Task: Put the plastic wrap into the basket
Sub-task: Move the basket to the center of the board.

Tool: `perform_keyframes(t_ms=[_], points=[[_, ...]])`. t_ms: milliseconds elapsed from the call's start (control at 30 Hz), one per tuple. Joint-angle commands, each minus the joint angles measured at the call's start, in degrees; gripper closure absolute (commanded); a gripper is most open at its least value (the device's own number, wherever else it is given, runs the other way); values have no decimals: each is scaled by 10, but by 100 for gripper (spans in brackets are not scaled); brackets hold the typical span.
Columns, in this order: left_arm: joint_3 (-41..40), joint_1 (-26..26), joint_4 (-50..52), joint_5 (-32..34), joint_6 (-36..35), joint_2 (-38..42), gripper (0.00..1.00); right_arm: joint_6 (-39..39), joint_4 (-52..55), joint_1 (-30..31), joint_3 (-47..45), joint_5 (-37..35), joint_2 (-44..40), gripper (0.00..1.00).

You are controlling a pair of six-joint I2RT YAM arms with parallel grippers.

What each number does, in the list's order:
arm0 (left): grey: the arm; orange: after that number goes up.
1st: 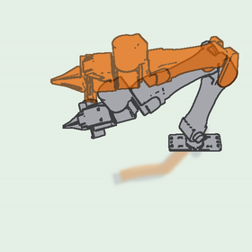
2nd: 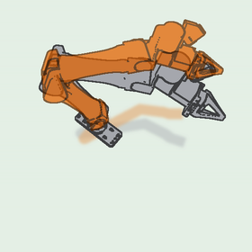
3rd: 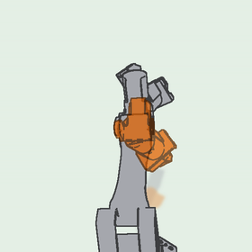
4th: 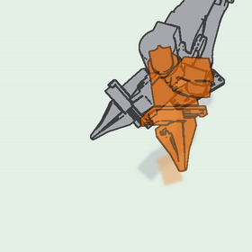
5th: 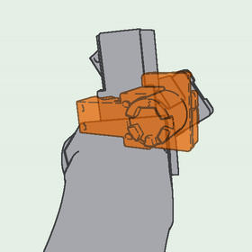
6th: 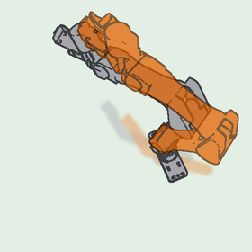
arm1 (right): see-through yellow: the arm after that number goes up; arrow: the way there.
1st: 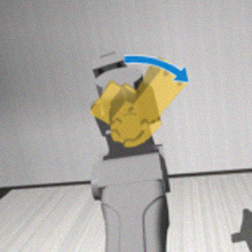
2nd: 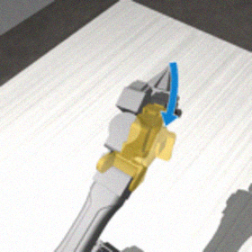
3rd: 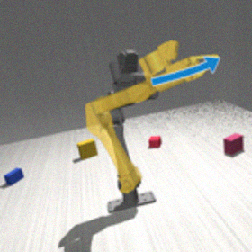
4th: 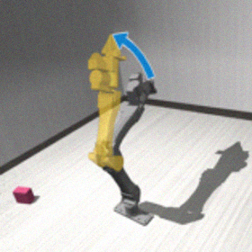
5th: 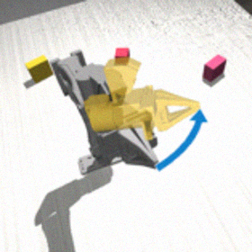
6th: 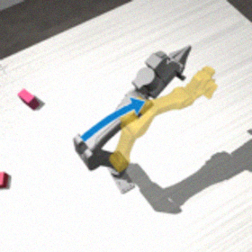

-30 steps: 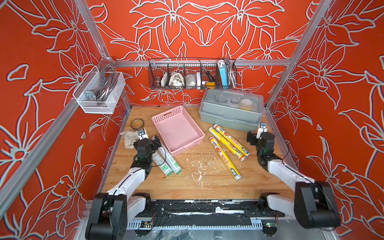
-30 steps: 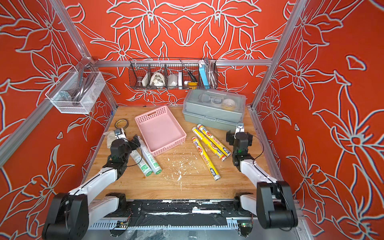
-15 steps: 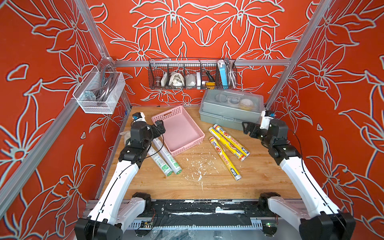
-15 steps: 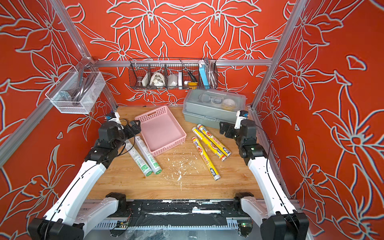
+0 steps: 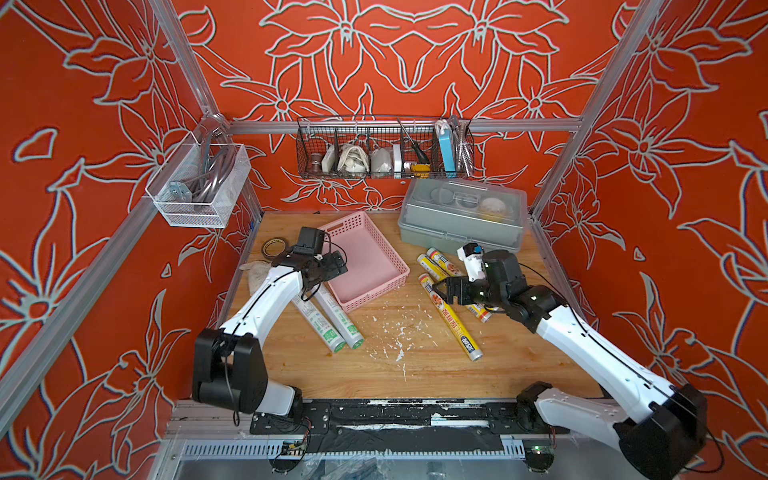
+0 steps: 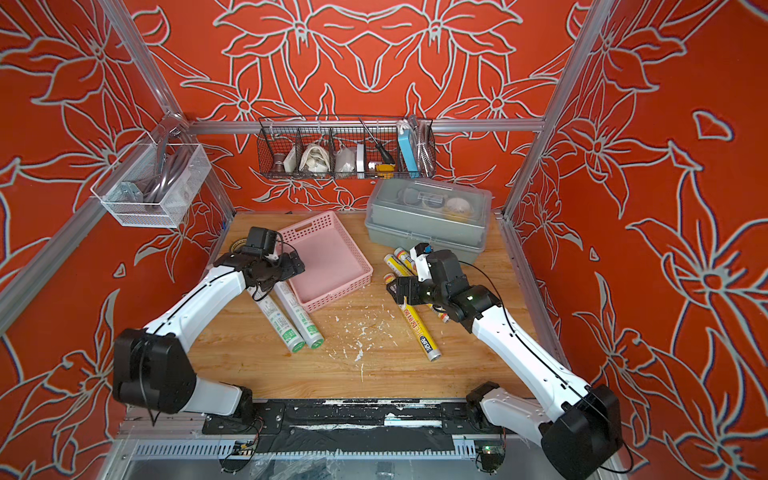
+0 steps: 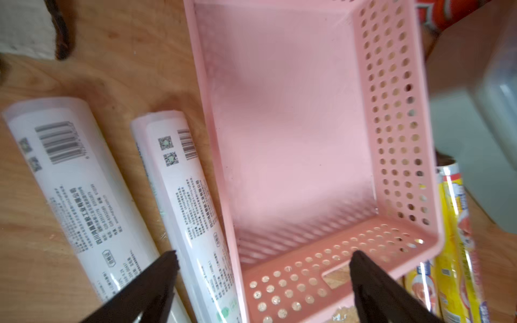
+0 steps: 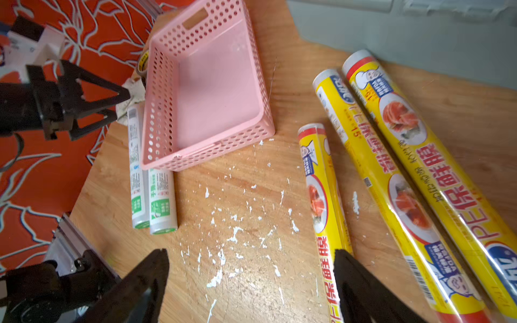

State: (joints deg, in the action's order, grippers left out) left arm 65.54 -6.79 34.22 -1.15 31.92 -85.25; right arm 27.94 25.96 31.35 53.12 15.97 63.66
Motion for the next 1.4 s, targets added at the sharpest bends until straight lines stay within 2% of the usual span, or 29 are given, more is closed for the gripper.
perform_keyframes(t_ms=[0,133,233,467,567,600,800,1000,1367], points=[[32,5,24,10,6,-39,13,-7,36,22,4,-27,3,8],[53,5,29,14,7,-78,27,-12,57,36,1,-42,1,8],[54,5,34,30,16,-90,29,-18,72,38,1,-51,-2,8],[34,5,19,19,18,-103,44,-35,104,39,10,-65,-1,8],[27,5,12,10,16,-105,61,-39,116,40,17,-68,0,8],[25,5,12,8,15,-106,63,-41,120,41,19,-70,0,8],[6,-2,11,-3,13,-95,68,-53,150,40,32,-86,1,8],[-26,-18,4,-13,12,-64,79,-58,166,40,32,-100,0,8],[-61,-52,12,-19,14,-12,90,-86,216,37,33,-143,50,14]])
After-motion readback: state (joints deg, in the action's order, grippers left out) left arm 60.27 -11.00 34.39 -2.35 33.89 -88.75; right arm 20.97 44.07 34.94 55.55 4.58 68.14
